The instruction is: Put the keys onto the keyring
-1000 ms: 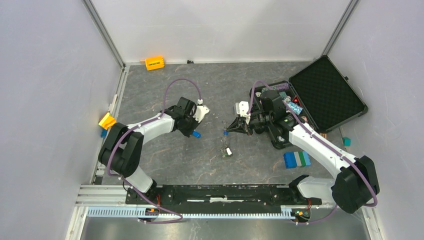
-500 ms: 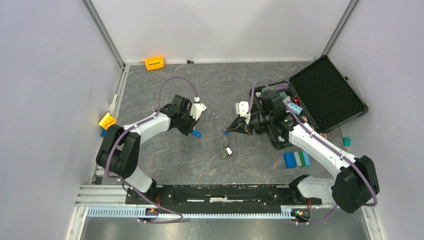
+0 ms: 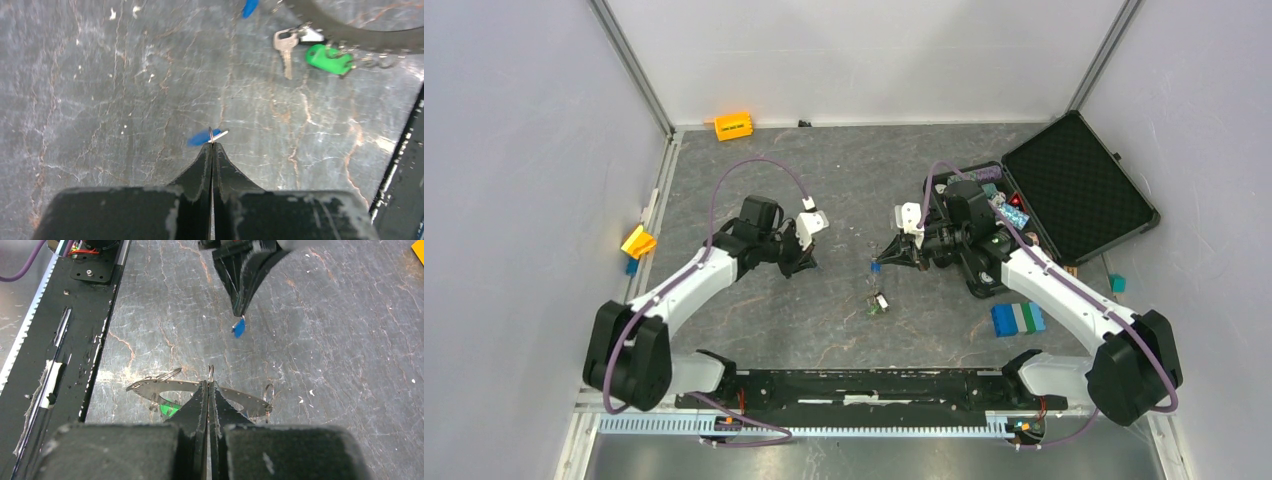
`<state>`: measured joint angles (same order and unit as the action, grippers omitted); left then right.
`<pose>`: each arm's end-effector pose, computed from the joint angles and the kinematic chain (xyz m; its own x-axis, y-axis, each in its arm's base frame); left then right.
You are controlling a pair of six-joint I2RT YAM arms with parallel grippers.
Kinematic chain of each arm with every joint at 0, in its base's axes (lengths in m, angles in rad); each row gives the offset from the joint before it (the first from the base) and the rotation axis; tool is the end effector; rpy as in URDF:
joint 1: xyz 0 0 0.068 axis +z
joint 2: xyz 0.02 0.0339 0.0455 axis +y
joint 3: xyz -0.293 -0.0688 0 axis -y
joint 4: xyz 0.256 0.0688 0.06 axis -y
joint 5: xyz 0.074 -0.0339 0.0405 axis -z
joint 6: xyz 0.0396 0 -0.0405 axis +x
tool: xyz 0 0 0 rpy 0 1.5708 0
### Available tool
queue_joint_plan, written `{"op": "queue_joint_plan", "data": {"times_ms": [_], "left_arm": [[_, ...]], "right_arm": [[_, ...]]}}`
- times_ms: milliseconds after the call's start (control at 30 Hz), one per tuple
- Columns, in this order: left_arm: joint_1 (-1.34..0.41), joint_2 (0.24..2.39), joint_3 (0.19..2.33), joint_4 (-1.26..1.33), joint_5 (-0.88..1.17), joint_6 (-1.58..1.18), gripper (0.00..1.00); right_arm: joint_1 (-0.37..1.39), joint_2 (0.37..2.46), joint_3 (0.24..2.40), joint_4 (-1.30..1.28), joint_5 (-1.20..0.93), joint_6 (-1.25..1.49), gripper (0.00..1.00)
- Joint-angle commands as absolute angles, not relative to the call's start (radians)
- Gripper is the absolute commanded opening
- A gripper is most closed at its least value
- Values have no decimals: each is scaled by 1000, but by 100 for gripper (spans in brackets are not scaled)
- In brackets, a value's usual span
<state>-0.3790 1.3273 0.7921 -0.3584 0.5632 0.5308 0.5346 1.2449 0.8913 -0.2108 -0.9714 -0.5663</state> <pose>0.2407 -0.1186 0.2351 -0.3087 0.5837 -0.7510 0.9044 0.4247 -0.0416 0.2144 0.1650 0.3072 0.0878 -0.2997 -0.9500 -0.9961 -0.0365 -0.0806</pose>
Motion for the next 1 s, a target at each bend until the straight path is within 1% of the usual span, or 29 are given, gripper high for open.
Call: {"op": "queue_joint_plan", "data": {"times_ms": [0,233,433,767,967], "left_arm": [[-373,1216,781,-339,748,573,2],[-386,1157,909,-483,880,569,2],[-434,1101,949,-500,895,601,2],[-553,1058,970,-499,793,696,2],[-605,1052,996,-572,719,778,2]], "right_arm": [[534,1255,899,-170,-982,-574,0],[572,1289,926,-154,-960,-543,0],[606,1347,967,-142,-1009,-496,0],[654,1384,990,-121,-1048,-463,0],[658,1384,990,-125,-1043,-467,0]]}}
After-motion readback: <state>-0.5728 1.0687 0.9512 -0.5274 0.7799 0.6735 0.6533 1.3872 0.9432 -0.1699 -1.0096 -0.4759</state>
